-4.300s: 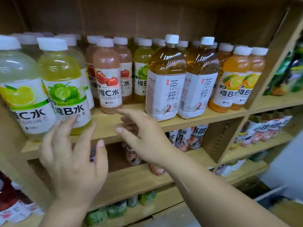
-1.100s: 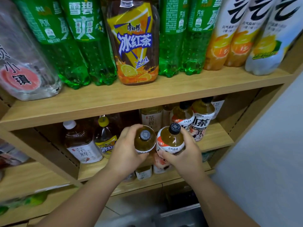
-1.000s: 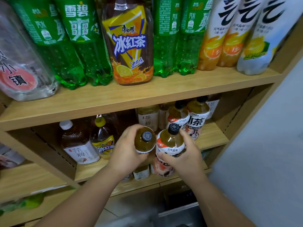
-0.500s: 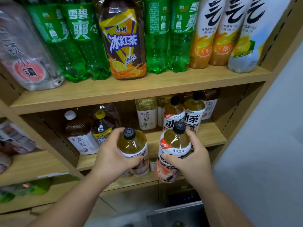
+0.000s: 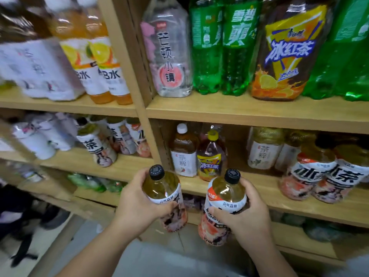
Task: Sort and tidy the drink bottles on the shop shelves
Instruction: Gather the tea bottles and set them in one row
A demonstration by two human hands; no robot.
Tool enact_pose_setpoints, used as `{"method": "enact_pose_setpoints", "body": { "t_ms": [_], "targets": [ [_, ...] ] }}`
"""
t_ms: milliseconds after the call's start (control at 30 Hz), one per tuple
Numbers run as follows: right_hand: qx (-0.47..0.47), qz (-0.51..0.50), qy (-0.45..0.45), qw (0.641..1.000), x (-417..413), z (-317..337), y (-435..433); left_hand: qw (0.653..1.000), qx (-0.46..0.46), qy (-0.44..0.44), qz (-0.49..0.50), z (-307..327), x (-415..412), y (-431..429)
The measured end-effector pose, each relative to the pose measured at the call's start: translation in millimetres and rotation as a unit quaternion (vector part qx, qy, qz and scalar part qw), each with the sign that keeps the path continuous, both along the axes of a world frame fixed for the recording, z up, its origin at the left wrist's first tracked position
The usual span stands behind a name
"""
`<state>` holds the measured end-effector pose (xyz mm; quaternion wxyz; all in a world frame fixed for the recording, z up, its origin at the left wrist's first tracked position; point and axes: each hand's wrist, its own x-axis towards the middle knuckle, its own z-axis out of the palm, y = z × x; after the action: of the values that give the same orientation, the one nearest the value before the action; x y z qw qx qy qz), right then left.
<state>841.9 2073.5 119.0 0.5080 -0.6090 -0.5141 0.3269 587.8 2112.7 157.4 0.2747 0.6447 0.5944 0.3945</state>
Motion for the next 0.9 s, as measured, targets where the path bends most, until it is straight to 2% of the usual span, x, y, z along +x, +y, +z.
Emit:
{"method": "enact_pose_setpoints", "body": {
  "t_ms": [233,533,900],
  "targets": [
    [-0.017,0.015,-0.016,1.0,-94,-3,25,0.998,-0.026,-0.043,0.041,-24,-113,13],
    [-0.025,-0.025,-0.045,0.998,-233,-9,49,0.999,-0.019,-0.043,0.027,-22,-252,62],
    [-0.06,-0.072,-0.06,0.994,-275,1,77,0.998,-0.044,-0.046,-0.018,-13,-277,113]
  ]
}}
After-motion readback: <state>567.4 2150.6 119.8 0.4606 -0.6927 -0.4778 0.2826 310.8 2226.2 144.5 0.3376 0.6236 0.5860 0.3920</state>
